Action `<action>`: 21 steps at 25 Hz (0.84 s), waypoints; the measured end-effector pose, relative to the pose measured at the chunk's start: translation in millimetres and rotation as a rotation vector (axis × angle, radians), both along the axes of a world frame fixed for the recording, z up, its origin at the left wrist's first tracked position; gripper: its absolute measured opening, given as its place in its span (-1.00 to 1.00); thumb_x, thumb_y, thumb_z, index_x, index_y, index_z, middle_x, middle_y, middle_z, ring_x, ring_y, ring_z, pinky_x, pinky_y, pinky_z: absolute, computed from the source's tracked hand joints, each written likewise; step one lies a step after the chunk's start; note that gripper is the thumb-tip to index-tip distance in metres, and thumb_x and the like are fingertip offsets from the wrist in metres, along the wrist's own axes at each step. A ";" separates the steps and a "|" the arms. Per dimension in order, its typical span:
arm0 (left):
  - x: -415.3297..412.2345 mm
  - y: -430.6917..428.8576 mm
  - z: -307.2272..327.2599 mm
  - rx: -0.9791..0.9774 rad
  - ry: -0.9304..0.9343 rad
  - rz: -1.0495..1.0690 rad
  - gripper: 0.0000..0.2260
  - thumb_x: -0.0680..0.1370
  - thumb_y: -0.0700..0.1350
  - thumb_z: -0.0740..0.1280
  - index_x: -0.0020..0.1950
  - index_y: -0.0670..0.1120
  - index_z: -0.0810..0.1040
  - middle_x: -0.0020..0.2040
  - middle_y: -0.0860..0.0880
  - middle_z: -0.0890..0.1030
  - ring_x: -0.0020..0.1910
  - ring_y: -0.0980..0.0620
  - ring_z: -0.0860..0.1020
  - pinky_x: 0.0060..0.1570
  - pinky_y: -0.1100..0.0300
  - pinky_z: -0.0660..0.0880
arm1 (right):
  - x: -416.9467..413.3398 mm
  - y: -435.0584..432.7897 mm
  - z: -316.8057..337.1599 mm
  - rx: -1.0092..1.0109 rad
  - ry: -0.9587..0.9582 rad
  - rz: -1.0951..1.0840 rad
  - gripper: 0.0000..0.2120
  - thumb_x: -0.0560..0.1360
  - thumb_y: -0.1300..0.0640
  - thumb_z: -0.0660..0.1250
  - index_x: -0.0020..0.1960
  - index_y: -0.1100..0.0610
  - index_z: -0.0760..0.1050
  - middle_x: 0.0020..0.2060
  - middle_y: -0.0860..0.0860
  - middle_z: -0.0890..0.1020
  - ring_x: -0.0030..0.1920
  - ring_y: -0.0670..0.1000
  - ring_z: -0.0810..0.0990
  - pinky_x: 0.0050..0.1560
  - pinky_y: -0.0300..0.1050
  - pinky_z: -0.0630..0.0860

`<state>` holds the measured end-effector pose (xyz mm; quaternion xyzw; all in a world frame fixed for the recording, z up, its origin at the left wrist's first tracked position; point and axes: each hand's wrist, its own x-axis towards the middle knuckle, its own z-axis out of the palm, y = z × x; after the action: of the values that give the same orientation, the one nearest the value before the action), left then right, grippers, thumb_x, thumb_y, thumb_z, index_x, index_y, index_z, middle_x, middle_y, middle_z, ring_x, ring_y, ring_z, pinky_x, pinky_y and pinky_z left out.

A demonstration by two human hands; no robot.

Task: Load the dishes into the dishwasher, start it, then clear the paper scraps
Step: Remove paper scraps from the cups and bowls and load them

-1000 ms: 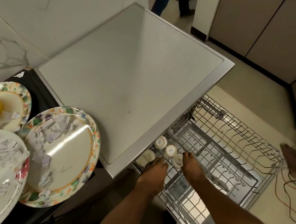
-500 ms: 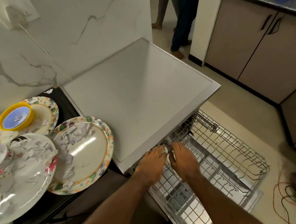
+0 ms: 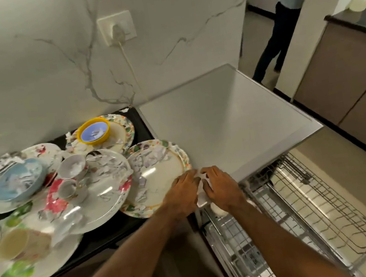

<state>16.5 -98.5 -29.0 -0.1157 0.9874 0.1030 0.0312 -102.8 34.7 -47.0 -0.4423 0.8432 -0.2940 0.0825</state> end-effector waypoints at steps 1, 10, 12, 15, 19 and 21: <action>14.1 -16.9 3.9 -0.023 0.006 0.031 -0.42 0.64 0.04 0.30 0.63 -0.07 0.24 0.65 -0.11 0.16 0.63 -0.13 0.15 0.60 -0.04 0.09 | 10.4 -17.9 2.9 0.003 0.005 0.038 -0.70 0.67 0.04 0.24 0.37 0.09 0.47 0.21 0.06 0.59 0.12 0.13 0.60 0.17 0.06 0.54; 148.8 -140.9 36.1 -0.103 0.129 0.478 -0.35 0.52 -0.06 0.45 0.58 -0.10 0.32 0.66 -0.18 0.12 0.63 -0.22 0.12 0.56 -0.23 0.17 | 97.4 -146.5 23.4 -0.040 0.069 0.325 -0.69 0.64 0.05 0.23 0.33 0.10 0.53 0.18 0.03 0.62 0.08 0.09 0.62 0.09 0.05 0.58; 177.1 -160.4 38.4 -0.071 0.175 0.656 -0.24 0.53 -0.04 0.46 0.64 -0.05 0.17 0.68 -0.16 -0.07 0.66 -0.21 -0.06 0.60 -0.21 -0.02 | 108.8 -164.5 27.7 -0.039 0.088 0.368 -0.70 0.64 0.06 0.23 0.33 0.09 0.52 0.16 0.02 0.61 0.06 0.10 0.62 0.05 0.04 0.57; 211.1 -182.6 30.1 0.056 0.295 0.894 -0.10 0.49 -0.03 0.52 0.66 -0.02 0.04 0.68 -0.17 -0.13 0.65 -0.23 -0.09 0.56 -0.17 -0.06 | 117.6 -185.1 33.2 -0.005 0.101 0.385 -0.71 0.62 0.05 0.21 0.31 0.03 0.49 0.15 -0.02 0.59 0.06 0.10 0.61 0.00 0.07 0.58; 231.1 -208.2 9.6 0.218 0.368 1.035 -0.02 0.46 -0.02 0.58 0.67 -0.17 0.01 0.65 -0.25 0.06 0.63 -0.24 0.03 0.59 -0.18 0.08 | 127.1 -208.5 39.8 0.019 0.105 0.379 -0.70 0.64 0.04 0.22 0.35 0.04 0.49 0.19 0.00 0.59 0.08 0.11 0.61 0.00 0.01 0.54; 231.8 -221.1 3.0 0.409 0.430 1.094 -0.05 0.42 0.06 0.59 0.65 -0.10 0.13 0.60 -0.15 0.26 0.57 -0.19 0.22 0.55 -0.18 0.22 | 133.8 -217.6 40.5 0.007 0.094 0.366 -0.70 0.65 0.05 0.24 0.36 0.03 0.48 0.22 0.00 0.58 0.10 0.10 0.60 0.03 0.02 0.53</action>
<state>248.3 -319.6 -26.0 -0.5733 0.7294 0.3123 -0.2042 31.1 -182.8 -6.5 -0.6012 0.7528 -0.2500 0.0964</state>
